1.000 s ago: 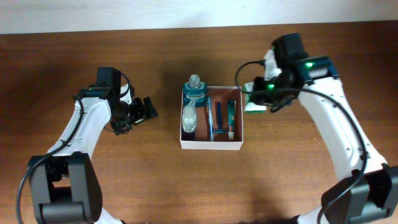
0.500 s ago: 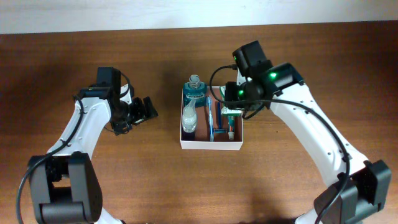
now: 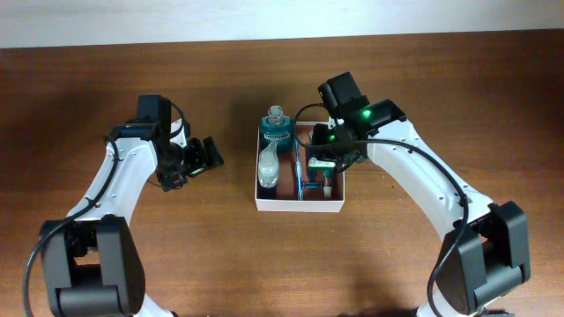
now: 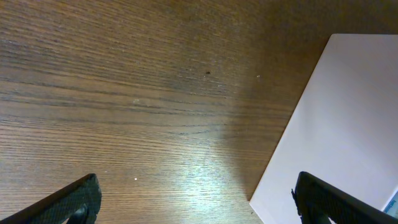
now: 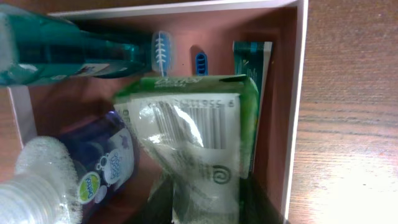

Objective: Pack container

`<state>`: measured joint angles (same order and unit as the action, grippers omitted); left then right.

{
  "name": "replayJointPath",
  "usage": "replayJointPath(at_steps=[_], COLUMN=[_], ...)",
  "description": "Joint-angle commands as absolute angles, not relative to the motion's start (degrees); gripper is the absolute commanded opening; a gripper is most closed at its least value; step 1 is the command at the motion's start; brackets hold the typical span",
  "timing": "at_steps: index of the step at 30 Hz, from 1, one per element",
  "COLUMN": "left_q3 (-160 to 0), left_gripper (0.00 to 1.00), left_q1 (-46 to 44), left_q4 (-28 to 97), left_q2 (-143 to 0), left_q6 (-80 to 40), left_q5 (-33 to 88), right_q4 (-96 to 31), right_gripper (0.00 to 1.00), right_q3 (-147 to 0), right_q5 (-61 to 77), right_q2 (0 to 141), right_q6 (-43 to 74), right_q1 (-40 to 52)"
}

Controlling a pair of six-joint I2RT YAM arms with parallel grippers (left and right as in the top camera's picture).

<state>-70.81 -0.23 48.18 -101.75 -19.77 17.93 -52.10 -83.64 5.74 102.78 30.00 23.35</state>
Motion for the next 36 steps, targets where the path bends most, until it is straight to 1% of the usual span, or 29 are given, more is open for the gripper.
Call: replayJointPath(at_steps=[1,11,12,14,16,17,21,26,31,32,34,36], left_q3=[-70.48,-70.48,-70.48,-70.48,-70.48,-70.48,-70.48,-70.48,-70.48,-70.48,-70.48,-70.48], left_gripper=[0.99,0.99,0.99,0.99,0.99,0.99,0.99,0.99,0.99,0.99,0.99,0.99], left_q1=[-0.1,-0.1,-0.1,-0.1,-0.1,-0.1,-0.1,-0.1,-0.1,-0.1,-0.1,-0.1], left_q4=[48.18,48.18,48.18,48.18,48.18,48.18,48.18,48.18,48.18,48.18,48.18,48.18], left_q2=[-102.28,-102.28,-102.28,-102.28,-102.28,-102.28,-102.28,-102.28,-102.28,-102.28,-102.28,-102.28], left_q6=[-19.68,-19.68,-19.68,-19.68,-19.7,-19.7,-19.68,-19.68,-19.7,-19.68,-19.68,-19.68], left_q5=[17.96,17.96,17.96,17.96,17.96,17.96,17.96,17.96,17.96,17.96,17.96,17.96], right_q4=[-50.5,-46.22,-46.13,-46.06,-46.09,-46.06,-46.24,-50.81,-56.25,-56.69,-57.06,-58.08], right_gripper=[0.04,0.04,0.08,0.23,0.3,0.32,0.38,0.41,0.43,0.45,0.47,0.5], right_q3=[-82.15,-79.64,-79.64,-79.64,-79.64,-79.64,-80.66,-86.41,-93.8,-94.32,-94.52,-94.52], right_q5=[4.93,5.52,5.52,5.52,5.54,5.56,7.09,6.72,6.59,6.61,6.55,5.85], right_q2=[103.66,106.52,106.52,106.52,106.52,106.52,106.1,103.24,96.18,94.24,89.91,82.91], right_q6=[30.57,30.94,30.96,30.94,30.92,30.94,27.18,23.97,21.15,20.29,19.03,18.35], right_q1=[23.73,23.73,23.73,23.73,23.73,23.73,23.7,23.4,20.88,20.43,19.75,19.46])
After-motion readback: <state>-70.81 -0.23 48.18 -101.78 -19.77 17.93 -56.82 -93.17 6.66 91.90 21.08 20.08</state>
